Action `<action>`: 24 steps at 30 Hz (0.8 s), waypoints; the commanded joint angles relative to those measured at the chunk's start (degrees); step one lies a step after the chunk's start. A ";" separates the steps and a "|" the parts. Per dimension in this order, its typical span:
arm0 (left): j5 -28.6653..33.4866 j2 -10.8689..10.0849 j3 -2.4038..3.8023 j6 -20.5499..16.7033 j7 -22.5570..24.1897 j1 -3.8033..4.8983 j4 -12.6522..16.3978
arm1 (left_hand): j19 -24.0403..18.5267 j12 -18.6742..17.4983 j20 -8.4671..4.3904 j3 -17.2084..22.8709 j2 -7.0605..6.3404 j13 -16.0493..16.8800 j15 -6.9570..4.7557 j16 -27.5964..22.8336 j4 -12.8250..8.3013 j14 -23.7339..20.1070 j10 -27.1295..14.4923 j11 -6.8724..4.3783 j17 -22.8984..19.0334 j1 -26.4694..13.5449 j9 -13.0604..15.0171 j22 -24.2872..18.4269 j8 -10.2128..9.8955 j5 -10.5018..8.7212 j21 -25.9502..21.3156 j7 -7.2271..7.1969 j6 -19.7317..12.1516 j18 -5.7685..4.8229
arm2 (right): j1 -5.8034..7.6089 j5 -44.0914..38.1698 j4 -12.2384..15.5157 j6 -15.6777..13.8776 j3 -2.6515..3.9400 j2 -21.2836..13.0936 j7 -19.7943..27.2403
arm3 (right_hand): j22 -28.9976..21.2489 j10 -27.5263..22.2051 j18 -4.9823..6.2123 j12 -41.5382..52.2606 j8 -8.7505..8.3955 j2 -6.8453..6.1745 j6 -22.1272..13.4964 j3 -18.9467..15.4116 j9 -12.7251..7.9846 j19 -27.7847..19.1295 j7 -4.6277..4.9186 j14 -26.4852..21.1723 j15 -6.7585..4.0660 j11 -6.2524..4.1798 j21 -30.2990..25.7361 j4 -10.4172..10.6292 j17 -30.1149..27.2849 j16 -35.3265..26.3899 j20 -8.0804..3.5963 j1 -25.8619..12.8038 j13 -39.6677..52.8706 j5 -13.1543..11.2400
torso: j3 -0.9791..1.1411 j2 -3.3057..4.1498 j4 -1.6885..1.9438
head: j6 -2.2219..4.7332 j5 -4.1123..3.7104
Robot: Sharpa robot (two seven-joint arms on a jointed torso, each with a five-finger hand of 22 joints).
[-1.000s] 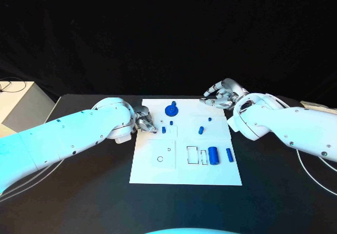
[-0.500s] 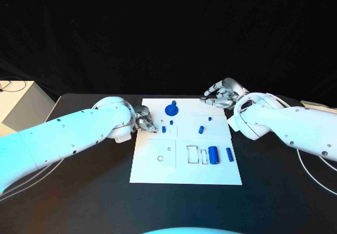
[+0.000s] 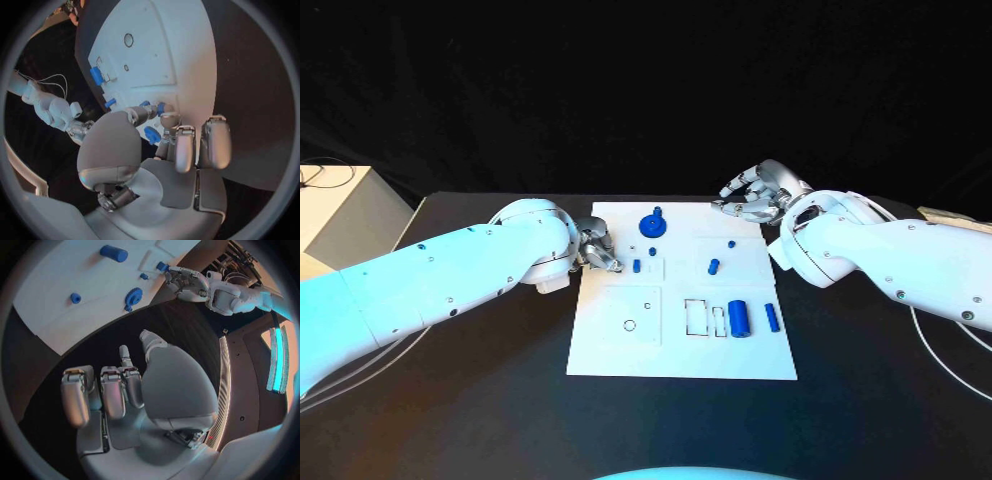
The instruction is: Assemble the parts on the task board
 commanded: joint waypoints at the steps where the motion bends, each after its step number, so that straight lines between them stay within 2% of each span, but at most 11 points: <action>1: -0.14 0.07 -0.18 0.88 -0.01 -0.23 0.18 | 0.26 0.24 -0.01 9.64 0.04 0.06 -0.44 0.27 -9.68 5.50 0.41 -0.17 14.03 -0.40 0.23 1.53 0.29 0.38 0.31 -0.40 0.64 -0.60 | -0.02 -0.60 0.07 0.20 0.01 -0.01 0.22 | 13.94 2.12 -0.40 -0.16 0.33 -0.18 -0.28 0.33 0.10 5.28 0.01 5.91 0.20 0.19 -0.17 0.15 14.44 0.00 0.18 -0.48 11.61 0.38 | 0.01 0.02 -0.02 | 0.04 -0.01; 16: 0.51 0.38 -0.15 1.28 -0.09 -0.23 -0.16 | 0.44 0.61 -0.04 9.57 -0.06 0.56 -0.47 0.47 -9.61 5.62 0.80 -0.19 14.36 -1.12 0.28 1.78 0.44 0.91 0.45 -0.45 0.74 -0.66 | -0.02 -0.60 0.13 0.17 0.01 -0.07 0.17 | 13.90 2.13 -0.38 -0.16 0.60 -0.30 -0.25 0.65 0.11 5.25 -0.05 5.89 0.13 0.12 -0.25 0.13 14.36 -0.03 0.11 -0.76 11.58 0.73 | 0.07 0.02 -0.02 | -0.18 -0.04; 24: 1.05 1.10 -0.14 1.65 -0.10 -0.23 -0.86 | 0.53 1.31 -0.18 7.93 0.19 1.35 -0.70 0.81 -8.45 5.81 1.69 -0.55 14.92 -3.45 0.27 1.93 0.75 0.55 0.48 -1.00 1.12 -0.69 | -0.02 -0.60 0.11 0.18 0.01 -0.04 0.20 | 13.90 2.13 -0.38 -0.16 0.60 -0.30 -0.25 0.65 0.11 5.25 -0.05 5.89 0.13 0.12 -0.25 0.13 14.36 -0.03 0.11 -0.76 11.58 0.73 | 0.05 -0.01 -0.03 | -0.32 0.01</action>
